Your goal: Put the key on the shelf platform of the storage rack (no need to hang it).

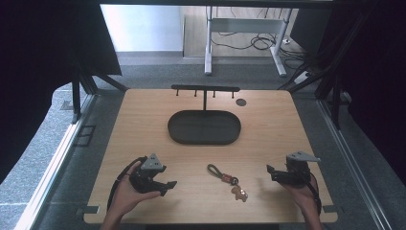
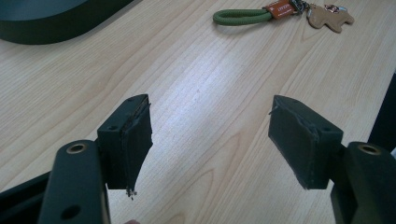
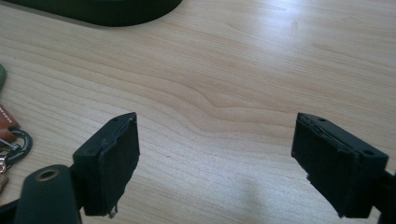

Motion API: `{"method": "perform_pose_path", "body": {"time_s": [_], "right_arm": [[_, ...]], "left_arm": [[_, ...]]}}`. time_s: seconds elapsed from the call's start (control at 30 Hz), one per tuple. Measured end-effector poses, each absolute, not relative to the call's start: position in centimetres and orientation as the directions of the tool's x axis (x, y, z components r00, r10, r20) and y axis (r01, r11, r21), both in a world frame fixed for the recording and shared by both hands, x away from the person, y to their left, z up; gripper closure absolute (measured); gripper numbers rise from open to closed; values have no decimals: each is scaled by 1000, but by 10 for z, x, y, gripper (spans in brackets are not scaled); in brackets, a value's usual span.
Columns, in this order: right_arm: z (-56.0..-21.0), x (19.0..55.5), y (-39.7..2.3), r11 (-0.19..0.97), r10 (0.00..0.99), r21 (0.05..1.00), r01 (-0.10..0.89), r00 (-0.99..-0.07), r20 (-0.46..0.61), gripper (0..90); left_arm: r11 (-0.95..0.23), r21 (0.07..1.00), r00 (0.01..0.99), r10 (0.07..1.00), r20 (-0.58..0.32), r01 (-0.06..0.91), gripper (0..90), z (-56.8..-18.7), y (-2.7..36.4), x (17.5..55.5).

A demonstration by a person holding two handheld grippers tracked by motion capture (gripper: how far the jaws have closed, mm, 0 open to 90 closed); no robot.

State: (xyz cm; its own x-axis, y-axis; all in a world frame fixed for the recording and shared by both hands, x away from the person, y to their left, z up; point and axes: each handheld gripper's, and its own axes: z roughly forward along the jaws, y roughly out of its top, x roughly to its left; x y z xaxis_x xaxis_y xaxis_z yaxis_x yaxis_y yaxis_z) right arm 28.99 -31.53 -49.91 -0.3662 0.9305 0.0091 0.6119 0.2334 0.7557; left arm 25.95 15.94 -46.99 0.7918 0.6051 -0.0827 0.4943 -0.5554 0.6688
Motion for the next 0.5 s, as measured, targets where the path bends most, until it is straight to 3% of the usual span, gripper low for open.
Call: {"method": "perform_pose_path", "body": {"time_s": [0.5], "right_arm": [[-485,277,-324,252,912,782,571,-411,6,289]], "left_arm": [[-555,673,794,602,-82,490,308,-469,158,258]]}}
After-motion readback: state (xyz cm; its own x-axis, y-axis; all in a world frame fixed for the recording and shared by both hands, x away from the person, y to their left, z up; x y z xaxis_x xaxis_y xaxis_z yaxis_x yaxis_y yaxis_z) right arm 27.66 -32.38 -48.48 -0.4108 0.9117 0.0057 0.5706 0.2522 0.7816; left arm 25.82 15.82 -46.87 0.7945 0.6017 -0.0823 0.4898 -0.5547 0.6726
